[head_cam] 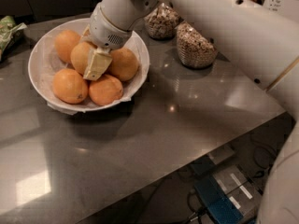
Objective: Pick orange from white bowl
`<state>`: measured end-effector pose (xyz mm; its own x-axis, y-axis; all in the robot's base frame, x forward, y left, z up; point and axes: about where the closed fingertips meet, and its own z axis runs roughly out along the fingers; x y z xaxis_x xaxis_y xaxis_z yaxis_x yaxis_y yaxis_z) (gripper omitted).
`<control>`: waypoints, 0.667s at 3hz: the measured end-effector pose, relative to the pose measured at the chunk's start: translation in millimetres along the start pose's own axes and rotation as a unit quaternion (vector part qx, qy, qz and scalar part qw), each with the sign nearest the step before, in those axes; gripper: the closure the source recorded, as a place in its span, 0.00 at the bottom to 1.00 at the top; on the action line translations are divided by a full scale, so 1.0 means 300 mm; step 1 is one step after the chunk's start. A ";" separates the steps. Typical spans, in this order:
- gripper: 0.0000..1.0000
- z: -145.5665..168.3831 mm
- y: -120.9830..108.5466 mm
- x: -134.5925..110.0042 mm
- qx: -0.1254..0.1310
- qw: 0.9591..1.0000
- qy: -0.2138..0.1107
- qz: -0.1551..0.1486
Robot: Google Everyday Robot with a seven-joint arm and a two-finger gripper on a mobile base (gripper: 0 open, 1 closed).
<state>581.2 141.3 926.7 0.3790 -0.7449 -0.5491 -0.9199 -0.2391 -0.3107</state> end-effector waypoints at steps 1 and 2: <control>1.00 -0.095 -0.006 -0.023 0.028 0.999 -0.028 -0.005; 1.00 -0.223 -0.016 -0.046 0.067 0.996 -0.059 -0.013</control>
Offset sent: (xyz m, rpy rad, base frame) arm -0.0109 -0.0589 0.1064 0.2628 -0.1555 -0.0386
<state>573.7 111.0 987.7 0.4184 -0.6594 -0.6246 -0.8914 -0.1664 -0.4215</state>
